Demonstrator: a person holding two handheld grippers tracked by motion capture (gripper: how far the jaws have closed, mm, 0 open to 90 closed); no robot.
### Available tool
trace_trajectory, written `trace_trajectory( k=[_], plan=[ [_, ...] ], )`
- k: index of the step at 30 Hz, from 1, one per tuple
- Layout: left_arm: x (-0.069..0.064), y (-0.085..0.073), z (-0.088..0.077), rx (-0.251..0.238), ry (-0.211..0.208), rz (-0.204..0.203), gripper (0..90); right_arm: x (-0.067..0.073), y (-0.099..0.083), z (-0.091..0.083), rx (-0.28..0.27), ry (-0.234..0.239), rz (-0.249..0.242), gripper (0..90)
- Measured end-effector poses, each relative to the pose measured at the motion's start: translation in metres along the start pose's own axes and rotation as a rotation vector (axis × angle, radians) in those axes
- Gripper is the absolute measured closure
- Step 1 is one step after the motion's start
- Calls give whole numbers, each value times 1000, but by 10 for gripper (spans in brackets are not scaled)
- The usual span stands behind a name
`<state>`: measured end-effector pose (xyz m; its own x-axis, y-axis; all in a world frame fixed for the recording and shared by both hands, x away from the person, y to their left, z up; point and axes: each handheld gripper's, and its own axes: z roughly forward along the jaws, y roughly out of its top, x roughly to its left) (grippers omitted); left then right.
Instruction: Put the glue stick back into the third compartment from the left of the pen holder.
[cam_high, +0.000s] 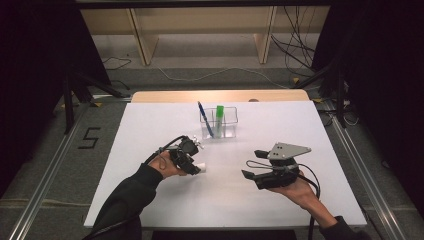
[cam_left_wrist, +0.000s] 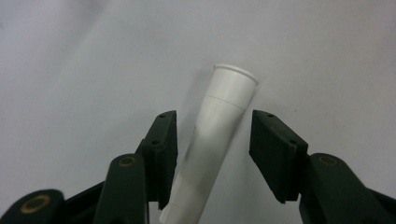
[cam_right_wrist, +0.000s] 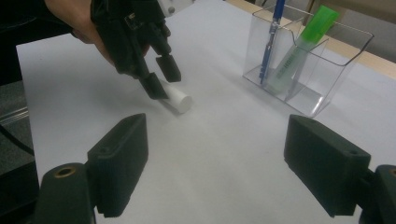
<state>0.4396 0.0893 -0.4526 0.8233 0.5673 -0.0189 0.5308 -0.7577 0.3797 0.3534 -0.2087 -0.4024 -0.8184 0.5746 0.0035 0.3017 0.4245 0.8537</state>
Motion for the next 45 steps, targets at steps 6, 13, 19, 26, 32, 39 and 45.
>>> trace_trajectory(
  k=[6, 13, 19, 26, 32, 39, 45],
  plan=[
    [1, 1, 3, 28, 4, 20, 551, 0, 0, 0, 5, 0, -2, 229],
    [0, 3, 7, 47, 5, 30, 564, 0, 0, 0, 5, 0, -7, 229],
    [0, 5, 8, 63, -3, 39, 577, 0, 0, 0, 0, 1, -5, 230],
    [-2, 10, 12, 98, 12, 63, 590, 0, 0, 0, 1, 1, -6, 231],
    [-4, 13, 14, 123, 16, 85, 606, 0, 0, 0, 2, 1, -8, 232],
    [-4, 16, 14, 153, 12, 114, 634, 0, 0, 0, 2, 1, -8, 232],
    [-3, 16, 14, 153, 0, 117, 675, 1, 0, 0, 3, 1, -7, 232]
  ],
)
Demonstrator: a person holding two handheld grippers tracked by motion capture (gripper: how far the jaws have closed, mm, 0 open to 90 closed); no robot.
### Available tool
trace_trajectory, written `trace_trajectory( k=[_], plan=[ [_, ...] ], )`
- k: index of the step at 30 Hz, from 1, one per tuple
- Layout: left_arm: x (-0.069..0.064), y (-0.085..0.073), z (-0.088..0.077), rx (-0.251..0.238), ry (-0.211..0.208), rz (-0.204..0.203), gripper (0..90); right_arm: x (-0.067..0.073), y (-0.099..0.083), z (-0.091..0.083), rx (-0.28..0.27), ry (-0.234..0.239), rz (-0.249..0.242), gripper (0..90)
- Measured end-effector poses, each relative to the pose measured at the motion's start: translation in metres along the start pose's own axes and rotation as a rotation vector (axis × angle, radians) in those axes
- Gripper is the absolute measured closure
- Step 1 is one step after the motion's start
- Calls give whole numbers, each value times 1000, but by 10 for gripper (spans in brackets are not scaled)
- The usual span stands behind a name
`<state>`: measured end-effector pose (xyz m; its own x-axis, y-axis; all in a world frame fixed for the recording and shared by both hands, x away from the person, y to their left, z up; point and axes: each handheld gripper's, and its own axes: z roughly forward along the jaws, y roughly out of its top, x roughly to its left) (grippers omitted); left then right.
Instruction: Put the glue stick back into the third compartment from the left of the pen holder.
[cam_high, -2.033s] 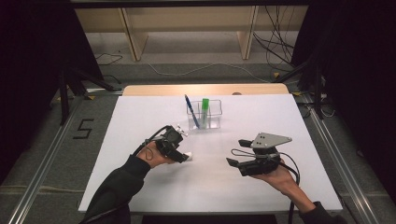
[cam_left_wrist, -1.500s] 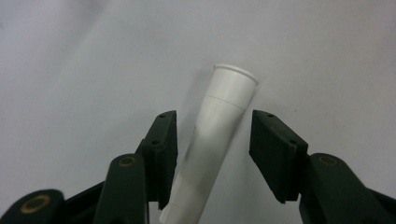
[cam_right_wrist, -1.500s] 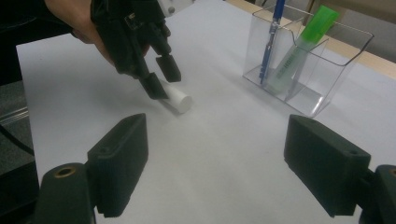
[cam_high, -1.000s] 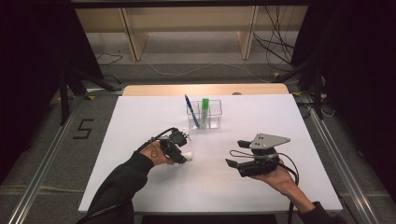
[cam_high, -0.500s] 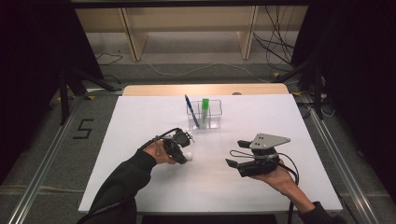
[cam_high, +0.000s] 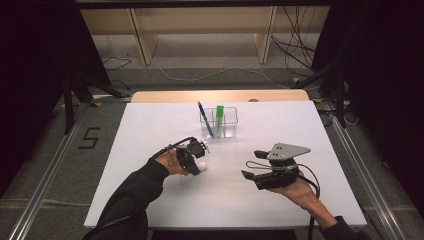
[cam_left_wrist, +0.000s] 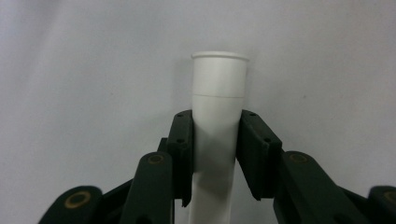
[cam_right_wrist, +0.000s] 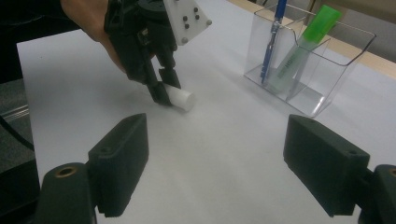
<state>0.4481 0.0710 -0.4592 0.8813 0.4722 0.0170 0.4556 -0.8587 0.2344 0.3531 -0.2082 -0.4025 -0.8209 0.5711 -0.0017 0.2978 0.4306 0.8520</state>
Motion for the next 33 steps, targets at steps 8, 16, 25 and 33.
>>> trace_trajectory(
  k=[8, 16, 25, 33],
  plan=[
    [0, -1, 0, -15, 8, -17, 685, -1, 0, 0, -2, 0, 1, 232],
    [1, -1, -5, -73, 18, -57, 686, -1, 0, 0, 1, -4, 4, 232],
    [4, -3, -20, -212, 39, -119, 686, -2, 0, 0, -7, -8, 9, 232],
    [2, -2, -27, -352, 66, -186, 686, -3, -1, 0, -9, -12, 22, 231]
  ],
)
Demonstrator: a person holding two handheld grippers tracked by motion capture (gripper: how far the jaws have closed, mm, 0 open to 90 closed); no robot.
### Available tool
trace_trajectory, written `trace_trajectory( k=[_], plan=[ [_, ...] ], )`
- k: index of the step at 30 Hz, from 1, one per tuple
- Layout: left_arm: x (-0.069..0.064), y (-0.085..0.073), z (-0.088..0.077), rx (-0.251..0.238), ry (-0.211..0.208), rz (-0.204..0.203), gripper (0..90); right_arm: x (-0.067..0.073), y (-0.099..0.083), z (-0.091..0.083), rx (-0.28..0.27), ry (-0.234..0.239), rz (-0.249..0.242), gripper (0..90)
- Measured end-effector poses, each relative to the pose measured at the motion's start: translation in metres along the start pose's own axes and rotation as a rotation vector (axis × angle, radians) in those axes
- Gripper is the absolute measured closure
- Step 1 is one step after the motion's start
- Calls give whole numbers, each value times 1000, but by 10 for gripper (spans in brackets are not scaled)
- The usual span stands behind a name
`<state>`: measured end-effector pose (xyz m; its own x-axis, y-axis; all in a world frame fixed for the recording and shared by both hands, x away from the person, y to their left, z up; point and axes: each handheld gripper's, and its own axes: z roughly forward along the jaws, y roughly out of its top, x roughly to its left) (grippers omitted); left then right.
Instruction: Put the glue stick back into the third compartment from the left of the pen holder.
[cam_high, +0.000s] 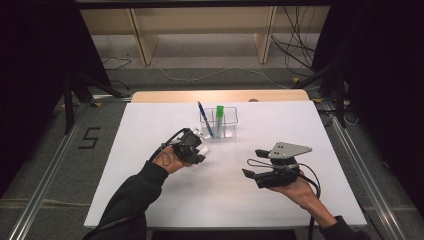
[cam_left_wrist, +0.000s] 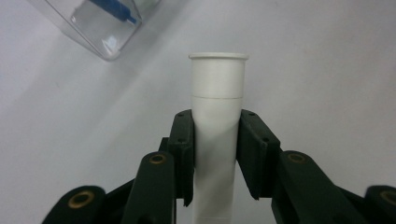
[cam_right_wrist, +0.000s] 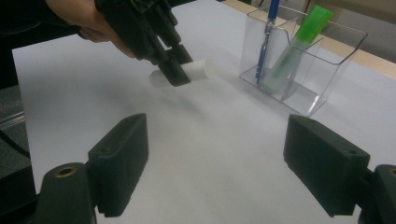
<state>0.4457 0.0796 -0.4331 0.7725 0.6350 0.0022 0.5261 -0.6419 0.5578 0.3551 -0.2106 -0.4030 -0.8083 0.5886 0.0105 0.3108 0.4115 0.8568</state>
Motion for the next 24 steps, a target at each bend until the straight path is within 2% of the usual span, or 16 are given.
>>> trace_trajectory(
  k=[6, 12, 17, 24],
  plan=[
    [-5, 2, -12, -122, 16, -35, 686, 1, 1, -1, -18, -6, 7, 231],
    [-7, 0, -22, -244, 21, -98, 686, -1, 2, -1, -38, -9, 37, 231],
    [-12, -2, -26, -331, 39, -137, 686, -4, 6, -1, -74, -11, 75, 231],
    [-21, -7, -28, -424, 34, -189, 685, -6, 14, 2, -121, -11, 120, 234]
  ],
)
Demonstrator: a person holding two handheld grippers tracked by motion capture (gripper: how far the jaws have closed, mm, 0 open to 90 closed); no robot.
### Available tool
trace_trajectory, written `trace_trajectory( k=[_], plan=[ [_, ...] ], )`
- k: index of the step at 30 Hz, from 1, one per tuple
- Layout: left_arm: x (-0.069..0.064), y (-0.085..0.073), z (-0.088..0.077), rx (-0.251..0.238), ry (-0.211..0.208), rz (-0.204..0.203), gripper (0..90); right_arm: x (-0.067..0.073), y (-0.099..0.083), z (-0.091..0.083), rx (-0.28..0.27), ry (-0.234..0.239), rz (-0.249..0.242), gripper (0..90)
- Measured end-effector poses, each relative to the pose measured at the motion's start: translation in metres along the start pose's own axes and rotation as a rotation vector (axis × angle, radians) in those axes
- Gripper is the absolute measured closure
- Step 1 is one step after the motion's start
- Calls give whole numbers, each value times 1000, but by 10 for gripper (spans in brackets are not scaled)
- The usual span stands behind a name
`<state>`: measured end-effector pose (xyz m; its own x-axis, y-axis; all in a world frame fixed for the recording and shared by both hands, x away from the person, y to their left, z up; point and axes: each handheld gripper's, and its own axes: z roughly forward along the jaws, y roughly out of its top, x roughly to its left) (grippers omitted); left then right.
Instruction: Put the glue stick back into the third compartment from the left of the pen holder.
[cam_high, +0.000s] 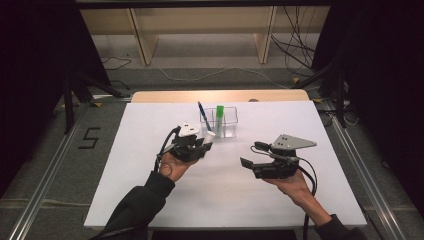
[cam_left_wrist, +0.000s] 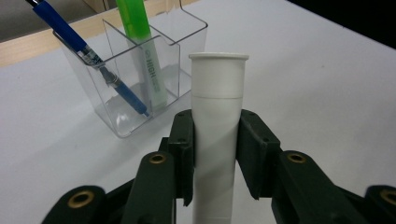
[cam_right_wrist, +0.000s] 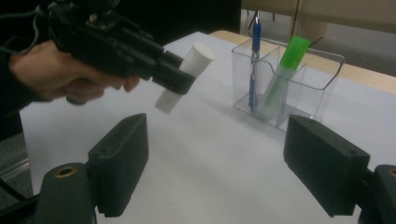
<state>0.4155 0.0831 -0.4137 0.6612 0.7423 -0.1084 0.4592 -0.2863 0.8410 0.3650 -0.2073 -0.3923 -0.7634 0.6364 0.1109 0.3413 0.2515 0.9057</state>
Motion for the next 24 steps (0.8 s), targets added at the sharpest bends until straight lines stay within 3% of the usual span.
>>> trace_trajectory(
  k=[11, 19, 24],
  plan=[
    [-17, -6, -4, -89, 0, -7, 685, -2, 19, 25, -65, 36, 110, 242],
    [-27, -10, -8, -147, 7, -13, 686, 0, 27, 41, -76, 61, 155, 263],
    [-33, -11, -9, -157, 1, -6, 686, 0, 31, 48, -88, 61, 172, 281]
  ],
)
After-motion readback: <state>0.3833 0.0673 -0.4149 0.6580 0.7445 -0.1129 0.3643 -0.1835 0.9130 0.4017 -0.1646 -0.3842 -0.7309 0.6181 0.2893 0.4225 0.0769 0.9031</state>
